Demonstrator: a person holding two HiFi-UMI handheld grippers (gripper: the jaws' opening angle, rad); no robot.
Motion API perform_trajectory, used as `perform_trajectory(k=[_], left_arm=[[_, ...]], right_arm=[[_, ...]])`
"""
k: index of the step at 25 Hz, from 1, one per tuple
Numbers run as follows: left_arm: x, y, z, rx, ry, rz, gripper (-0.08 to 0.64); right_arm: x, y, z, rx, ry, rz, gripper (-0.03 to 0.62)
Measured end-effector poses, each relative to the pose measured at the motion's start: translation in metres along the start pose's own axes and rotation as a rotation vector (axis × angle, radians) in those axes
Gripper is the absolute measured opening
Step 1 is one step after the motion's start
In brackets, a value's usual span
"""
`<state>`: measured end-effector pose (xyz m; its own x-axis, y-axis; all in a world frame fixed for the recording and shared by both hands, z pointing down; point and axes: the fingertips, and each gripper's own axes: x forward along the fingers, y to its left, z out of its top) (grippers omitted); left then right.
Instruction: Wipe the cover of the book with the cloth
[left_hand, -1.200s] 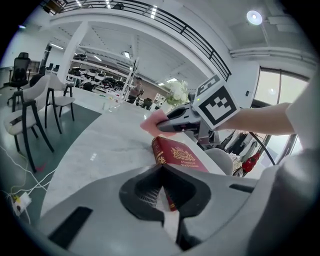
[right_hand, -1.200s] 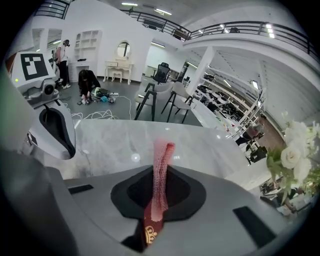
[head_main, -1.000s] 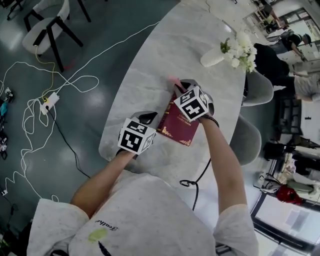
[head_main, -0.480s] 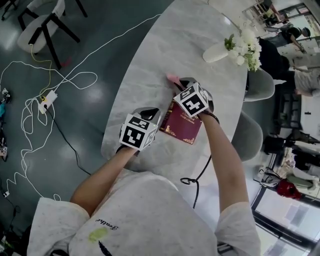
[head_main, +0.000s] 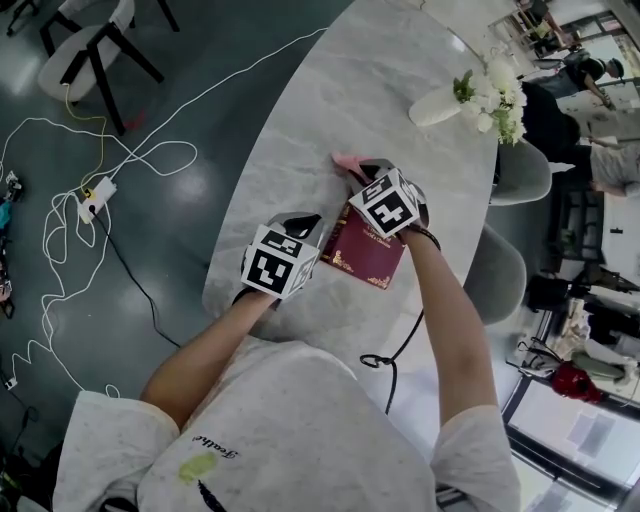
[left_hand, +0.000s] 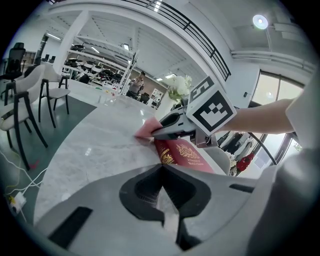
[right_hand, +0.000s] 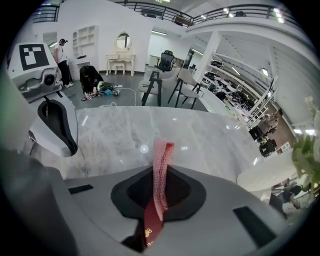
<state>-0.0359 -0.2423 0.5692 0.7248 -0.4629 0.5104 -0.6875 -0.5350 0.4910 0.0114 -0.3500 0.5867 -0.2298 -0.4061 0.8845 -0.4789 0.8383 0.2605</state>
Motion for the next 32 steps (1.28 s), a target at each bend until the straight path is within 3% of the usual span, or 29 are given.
perform_trajectory(k=[32], left_arm=[[-0.004, -0.010, -0.001, 0.025, -0.007, -0.016, 0.006]], right_arm=[[-0.007, 0.037, -0.002, -0.002, -0.014, 0.063, 0.018]])
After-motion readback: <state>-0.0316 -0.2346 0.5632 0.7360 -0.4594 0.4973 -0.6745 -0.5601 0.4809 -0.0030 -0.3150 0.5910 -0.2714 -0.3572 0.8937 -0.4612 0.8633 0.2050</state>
